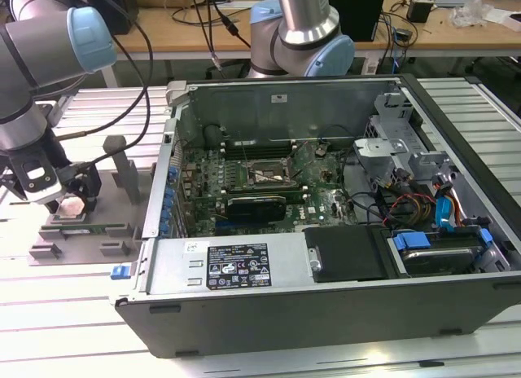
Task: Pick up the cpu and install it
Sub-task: 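Pick up the cpu and move it towards the insertion slot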
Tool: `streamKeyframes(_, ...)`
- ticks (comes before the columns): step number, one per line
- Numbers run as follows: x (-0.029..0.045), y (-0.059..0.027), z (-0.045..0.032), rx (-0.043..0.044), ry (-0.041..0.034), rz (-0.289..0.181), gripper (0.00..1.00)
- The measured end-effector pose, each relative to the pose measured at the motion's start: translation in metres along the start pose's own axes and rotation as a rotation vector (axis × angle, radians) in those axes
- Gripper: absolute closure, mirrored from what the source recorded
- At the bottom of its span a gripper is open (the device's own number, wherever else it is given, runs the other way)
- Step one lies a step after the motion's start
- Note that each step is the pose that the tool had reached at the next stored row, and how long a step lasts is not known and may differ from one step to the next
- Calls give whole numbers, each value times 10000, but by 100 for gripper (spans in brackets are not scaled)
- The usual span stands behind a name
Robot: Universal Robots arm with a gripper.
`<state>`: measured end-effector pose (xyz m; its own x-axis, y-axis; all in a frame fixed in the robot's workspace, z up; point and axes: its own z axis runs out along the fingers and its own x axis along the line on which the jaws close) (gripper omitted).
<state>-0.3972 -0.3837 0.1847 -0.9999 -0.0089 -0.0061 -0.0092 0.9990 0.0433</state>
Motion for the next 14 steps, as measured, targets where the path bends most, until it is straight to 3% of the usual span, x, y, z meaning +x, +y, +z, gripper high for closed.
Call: streamKeyframes(14, -1, 3, -61, -1, 0, 0, 29)
